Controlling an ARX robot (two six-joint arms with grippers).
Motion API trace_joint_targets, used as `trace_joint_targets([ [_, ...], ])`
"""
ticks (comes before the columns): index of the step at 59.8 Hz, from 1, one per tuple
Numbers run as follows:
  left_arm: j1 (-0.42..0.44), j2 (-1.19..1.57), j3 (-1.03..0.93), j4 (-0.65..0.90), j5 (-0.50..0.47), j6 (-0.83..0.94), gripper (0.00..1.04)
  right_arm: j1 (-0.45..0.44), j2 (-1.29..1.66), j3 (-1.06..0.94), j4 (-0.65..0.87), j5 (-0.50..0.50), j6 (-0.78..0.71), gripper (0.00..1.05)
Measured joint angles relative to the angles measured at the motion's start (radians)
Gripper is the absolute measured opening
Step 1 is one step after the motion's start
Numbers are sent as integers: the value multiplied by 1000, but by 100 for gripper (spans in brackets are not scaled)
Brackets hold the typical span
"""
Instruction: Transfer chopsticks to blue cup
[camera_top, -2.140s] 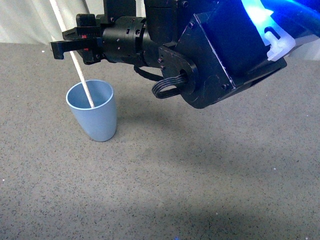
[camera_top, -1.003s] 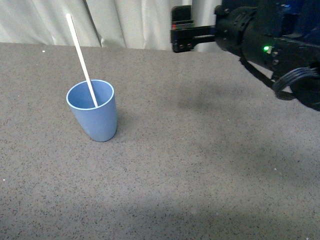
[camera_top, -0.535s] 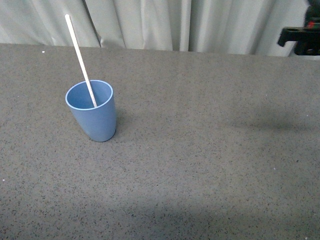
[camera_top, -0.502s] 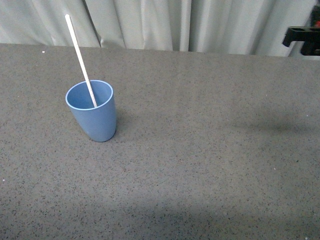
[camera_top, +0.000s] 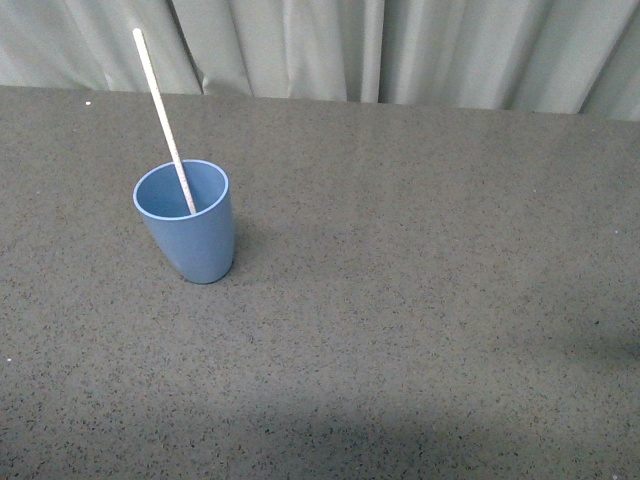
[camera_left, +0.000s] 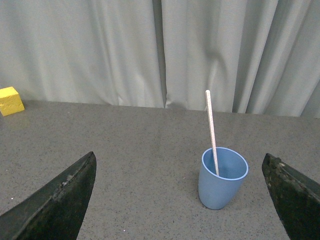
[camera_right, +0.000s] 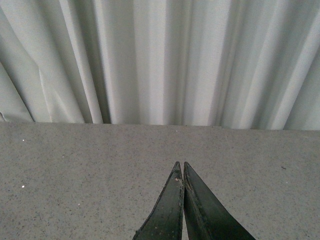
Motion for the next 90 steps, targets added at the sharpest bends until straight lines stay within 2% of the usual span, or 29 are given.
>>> trace_joint_targets([
  [6, 0, 0, 0, 0, 0, 0, 98, -14, -101, -17, -96, -13, 0, 1],
  [10, 0, 0, 0, 0, 0, 0, 98, -58, -201, -27, -181, -72, 0, 1],
  [17, 0, 0, 0, 0, 0, 0, 98, -81, -314, -53, -252, -73, 0, 1],
  [65, 0, 0, 0, 0, 0, 0, 98, -81, -879, -119, -735, -78, 0, 1],
  [90, 0, 0, 0, 0, 0, 0, 98, -81, -1077, -120, -927, -78, 0, 1],
])
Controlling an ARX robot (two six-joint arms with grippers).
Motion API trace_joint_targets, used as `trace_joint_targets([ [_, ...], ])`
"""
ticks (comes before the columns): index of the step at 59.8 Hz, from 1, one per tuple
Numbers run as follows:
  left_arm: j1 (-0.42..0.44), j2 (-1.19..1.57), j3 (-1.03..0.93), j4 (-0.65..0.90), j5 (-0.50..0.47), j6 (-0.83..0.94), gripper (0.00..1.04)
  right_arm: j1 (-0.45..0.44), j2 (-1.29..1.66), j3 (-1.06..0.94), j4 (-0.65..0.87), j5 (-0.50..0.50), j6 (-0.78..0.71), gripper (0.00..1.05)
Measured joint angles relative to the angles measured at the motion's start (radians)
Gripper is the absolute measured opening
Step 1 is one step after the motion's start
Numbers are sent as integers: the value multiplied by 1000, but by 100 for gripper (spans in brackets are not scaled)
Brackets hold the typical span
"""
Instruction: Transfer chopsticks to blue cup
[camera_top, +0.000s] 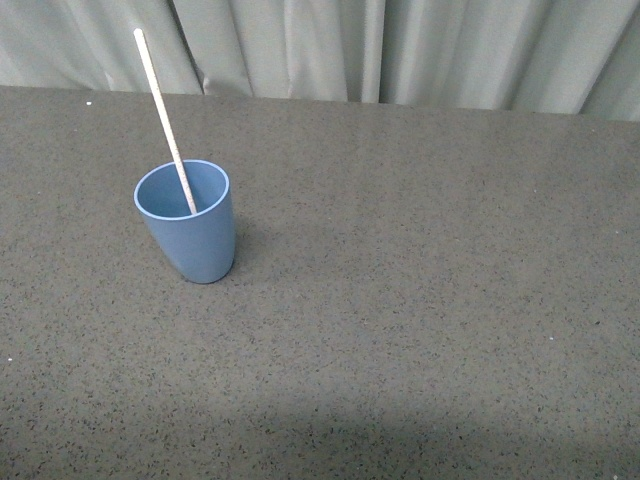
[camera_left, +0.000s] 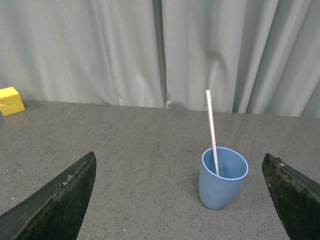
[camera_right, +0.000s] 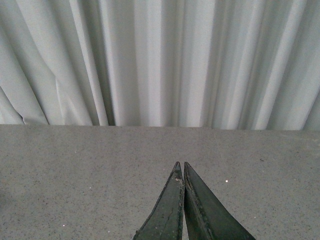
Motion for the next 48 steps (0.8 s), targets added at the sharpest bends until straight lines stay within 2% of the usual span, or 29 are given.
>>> trace_joint_targets([
  [23, 0, 0, 0, 0, 0, 0, 98, 0, -100, 0, -100, 0, 0, 1],
  [31, 0, 0, 0, 0, 0, 0, 98, 0, -244, 1, -270, -3, 0, 1],
  [43, 0, 0, 0, 0, 0, 0, 98, 0, -269, 1, -276, -3, 0, 1],
  [46, 0, 0, 0, 0, 0, 0, 98, 0, -269, 1, -276, -3, 0, 5],
  [48, 0, 0, 0, 0, 0, 0, 98, 0, -270, 1, -276, -3, 0, 12],
])
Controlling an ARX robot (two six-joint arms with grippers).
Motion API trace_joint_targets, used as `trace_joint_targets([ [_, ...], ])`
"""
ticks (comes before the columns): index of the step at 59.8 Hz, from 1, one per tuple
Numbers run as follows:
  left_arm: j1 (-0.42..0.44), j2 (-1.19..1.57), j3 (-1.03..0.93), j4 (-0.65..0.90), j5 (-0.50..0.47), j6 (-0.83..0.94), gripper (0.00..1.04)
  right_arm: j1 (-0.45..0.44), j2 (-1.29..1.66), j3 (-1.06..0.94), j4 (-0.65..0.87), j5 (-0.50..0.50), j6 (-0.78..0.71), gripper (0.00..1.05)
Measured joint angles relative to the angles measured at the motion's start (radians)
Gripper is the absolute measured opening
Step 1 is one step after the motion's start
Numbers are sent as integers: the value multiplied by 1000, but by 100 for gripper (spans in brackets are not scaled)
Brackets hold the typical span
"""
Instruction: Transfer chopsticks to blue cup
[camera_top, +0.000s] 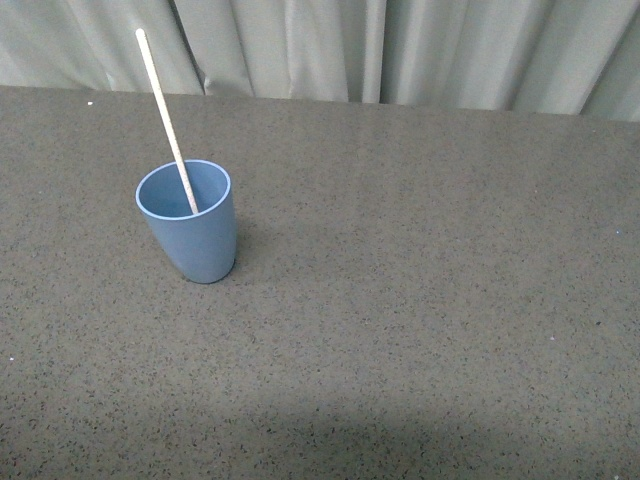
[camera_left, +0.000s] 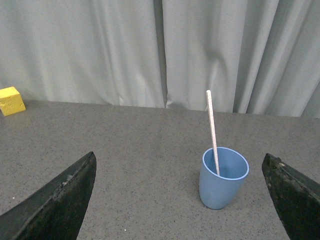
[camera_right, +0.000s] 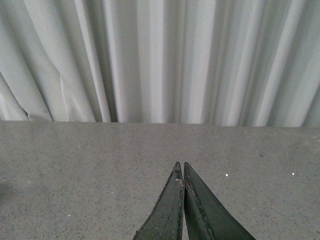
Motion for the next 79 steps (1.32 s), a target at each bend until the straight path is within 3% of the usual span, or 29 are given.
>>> trace_joint_targets([
  [5, 0, 0, 0, 0, 0, 0, 98, 0, 0, 0, 0, 0, 0, 27],
  [14, 0, 0, 0, 0, 0, 0, 98, 0, 0, 0, 0, 0, 0, 62],
  [27, 0, 0, 0, 0, 0, 0, 98, 0, 0, 0, 0, 0, 1, 97],
  [79, 0, 0, 0, 0, 0, 0, 98, 0, 0, 0, 0, 0, 1, 95],
])
